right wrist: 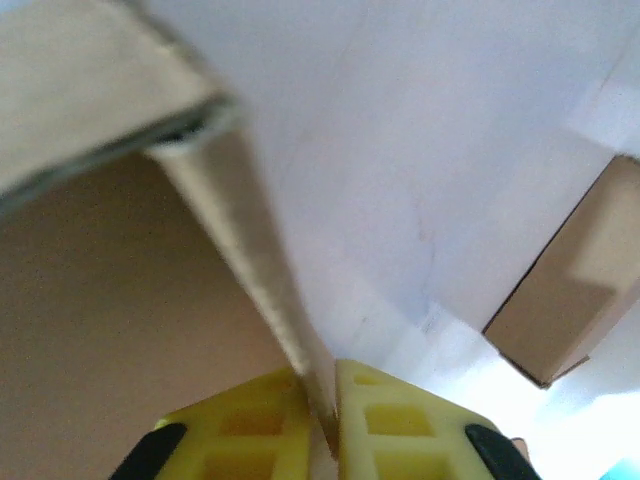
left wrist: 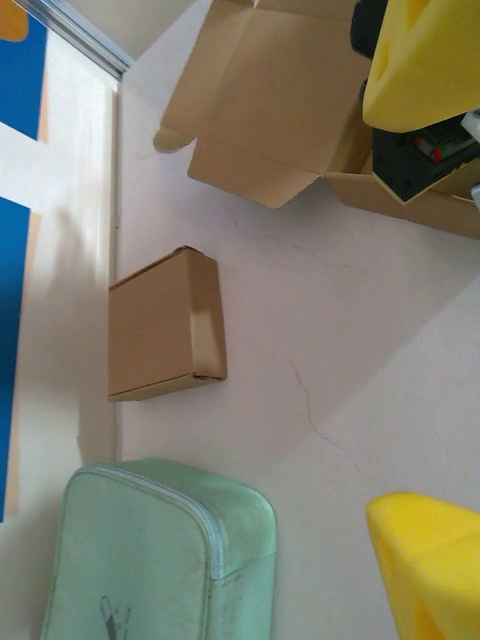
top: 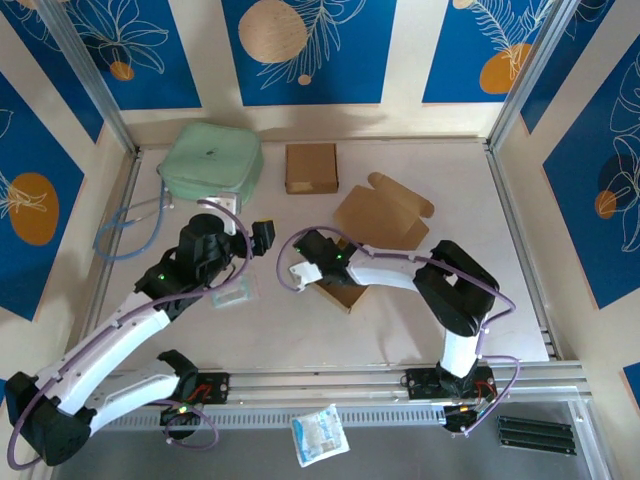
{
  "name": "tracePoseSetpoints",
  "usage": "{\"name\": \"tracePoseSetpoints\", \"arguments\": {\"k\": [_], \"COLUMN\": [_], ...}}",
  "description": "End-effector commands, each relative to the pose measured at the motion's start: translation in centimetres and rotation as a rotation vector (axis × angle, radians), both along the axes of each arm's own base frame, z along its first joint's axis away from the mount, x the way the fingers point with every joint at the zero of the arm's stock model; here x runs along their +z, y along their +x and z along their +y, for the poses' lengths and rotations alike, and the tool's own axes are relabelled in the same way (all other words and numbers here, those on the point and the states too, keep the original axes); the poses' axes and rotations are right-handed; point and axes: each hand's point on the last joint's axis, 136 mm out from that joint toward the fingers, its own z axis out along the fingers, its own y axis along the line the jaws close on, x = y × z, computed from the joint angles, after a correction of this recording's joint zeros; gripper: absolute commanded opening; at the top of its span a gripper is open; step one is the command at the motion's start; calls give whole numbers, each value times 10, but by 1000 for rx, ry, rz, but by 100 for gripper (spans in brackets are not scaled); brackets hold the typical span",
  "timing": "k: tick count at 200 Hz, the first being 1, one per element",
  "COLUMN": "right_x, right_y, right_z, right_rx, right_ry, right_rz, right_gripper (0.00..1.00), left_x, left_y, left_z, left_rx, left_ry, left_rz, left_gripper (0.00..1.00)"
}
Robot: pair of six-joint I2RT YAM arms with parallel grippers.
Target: Fold the paper box
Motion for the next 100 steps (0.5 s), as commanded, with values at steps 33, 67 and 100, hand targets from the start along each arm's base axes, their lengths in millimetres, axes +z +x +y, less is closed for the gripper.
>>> {"name": "tracePoseSetpoints", "arguments": {"k": [33, 67, 100], "right_x": [23, 82, 139], "right_y": [-25, -26, -14], "right_z": [7, 9, -8], "right_rx": [-84, -164, -413], "right_ry": [140, 358, 663], "right_rz": [62, 72, 136], "right_gripper": [31, 55, 57], "left_x": [1, 2, 23], "left_y": [3, -2, -20], "left_z": [-8, -29, -60], "left_rx": [-16, -144, -364], "left_ry": [-24, -26, -74], "left_rz": [-2, -10, -87], "left_gripper": [93, 93, 95]}}
